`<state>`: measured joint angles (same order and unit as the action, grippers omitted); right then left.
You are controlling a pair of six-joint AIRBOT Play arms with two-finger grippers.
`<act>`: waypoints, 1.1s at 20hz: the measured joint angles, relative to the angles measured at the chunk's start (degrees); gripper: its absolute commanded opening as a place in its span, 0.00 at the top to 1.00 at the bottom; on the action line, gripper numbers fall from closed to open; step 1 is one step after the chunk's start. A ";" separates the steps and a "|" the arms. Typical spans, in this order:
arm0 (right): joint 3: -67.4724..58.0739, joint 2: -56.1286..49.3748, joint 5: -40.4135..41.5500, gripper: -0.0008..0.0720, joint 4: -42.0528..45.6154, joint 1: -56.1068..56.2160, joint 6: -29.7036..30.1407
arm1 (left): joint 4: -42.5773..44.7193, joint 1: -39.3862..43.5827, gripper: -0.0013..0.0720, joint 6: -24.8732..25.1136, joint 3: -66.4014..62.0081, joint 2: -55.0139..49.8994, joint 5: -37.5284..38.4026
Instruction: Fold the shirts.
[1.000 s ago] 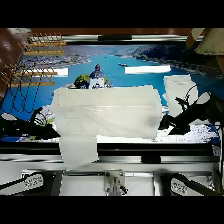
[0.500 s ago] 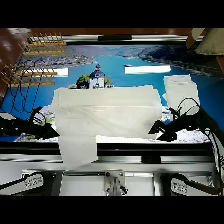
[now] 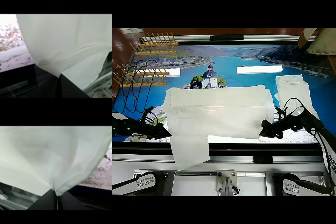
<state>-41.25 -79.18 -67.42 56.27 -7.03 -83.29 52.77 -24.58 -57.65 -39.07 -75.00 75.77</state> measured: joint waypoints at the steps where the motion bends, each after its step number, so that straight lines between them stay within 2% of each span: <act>1: -0.13 0.09 -0.11 0.91 0.04 0.33 0.24 | 0.02 0.00 0.94 0.04 -0.13 0.00 0.02; 6: -4.37 1.84 -0.61 0.92 0.28 0.98 3.04 | -0.13 0.00 0.94 3.23 -4.22 0.00 2.64; 14: -17.70 1.99 3.56 0.92 0.48 1.20 3.10 | -6.60 0.04 0.95 4.33 -13.33 -0.55 2.89; 19: -28.39 -4.42 7.43 0.92 1.14 1.40 2.51 | -13.00 2.73 0.95 3.89 -26.38 -5.70 -0.07; 22: -36.24 -11.06 9.31 0.92 2.91 2.86 1.84 | -14.27 5.11 0.95 0.50 -36.79 -13.57 -1.05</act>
<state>-77.49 -90.24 -58.11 59.18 -4.16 -81.45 38.50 -19.46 -57.14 -75.85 -88.58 74.72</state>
